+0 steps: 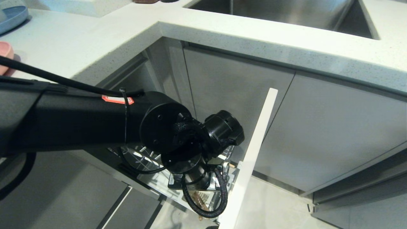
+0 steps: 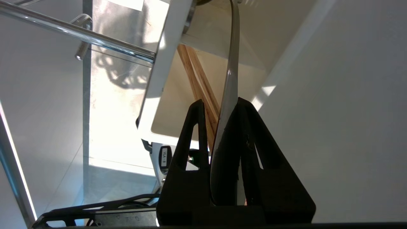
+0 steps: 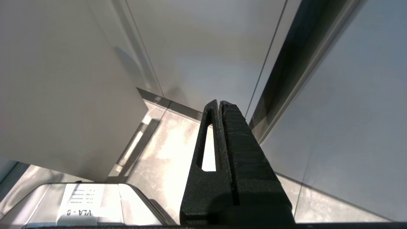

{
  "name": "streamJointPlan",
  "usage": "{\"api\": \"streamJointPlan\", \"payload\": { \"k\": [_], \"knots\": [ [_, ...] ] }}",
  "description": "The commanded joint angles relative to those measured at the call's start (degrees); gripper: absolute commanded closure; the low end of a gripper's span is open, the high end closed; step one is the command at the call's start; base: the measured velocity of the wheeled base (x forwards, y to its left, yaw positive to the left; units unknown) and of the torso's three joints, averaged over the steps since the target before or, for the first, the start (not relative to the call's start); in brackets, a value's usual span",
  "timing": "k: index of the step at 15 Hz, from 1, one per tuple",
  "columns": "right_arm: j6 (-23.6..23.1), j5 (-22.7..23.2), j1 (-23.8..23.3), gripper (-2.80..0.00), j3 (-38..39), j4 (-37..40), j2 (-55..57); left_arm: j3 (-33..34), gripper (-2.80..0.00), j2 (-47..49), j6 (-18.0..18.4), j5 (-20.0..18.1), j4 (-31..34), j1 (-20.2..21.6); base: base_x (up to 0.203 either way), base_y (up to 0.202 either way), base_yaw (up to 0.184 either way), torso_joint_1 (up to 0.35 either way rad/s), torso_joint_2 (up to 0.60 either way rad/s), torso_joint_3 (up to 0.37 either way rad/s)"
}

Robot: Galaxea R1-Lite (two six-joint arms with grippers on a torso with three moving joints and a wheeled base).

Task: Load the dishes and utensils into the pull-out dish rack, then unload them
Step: Take the fork out of the cupboard

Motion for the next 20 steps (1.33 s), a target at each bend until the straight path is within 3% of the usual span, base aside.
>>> {"api": "streamJointPlan", "payload": {
  "k": [1, 5, 10, 20],
  "knots": [
    [0.01, 0.0, 0.06, 0.0, 0.09, 0.0, 0.0, -0.02, 0.0, -0.8, -0.29, 0.02, 0.32, -0.2, 0.0, 0.0, 0.0, 0.0, 0.0, 0.0],
    [-0.04, 0.01, 0.06, 0.0, 0.09, 0.02, 0.0, -0.1, 0.0, -5.01, -0.34, 0.35, 1.59, -1.04, 0.0, 0.0, 0.0, 0.0, 0.0, 0.0],
    [-0.02, 0.0, 0.06, 0.0, 0.09, -0.04, 0.0, -2.07, 0.0, -6.73, -0.54, 2.33, 10.0, -1.26, 0.0, 0.0, 0.0, 0.0, 0.0, 0.0],
    [0.04, 0.01, 0.06, 0.0, 0.09, -0.06, 0.0, -0.99, 0.0, -5.03, -0.05, 2.59, 10.1, -1.35, 0.0, 0.0, 0.0, 0.0, 0.0, 0.0]
  ]
}}
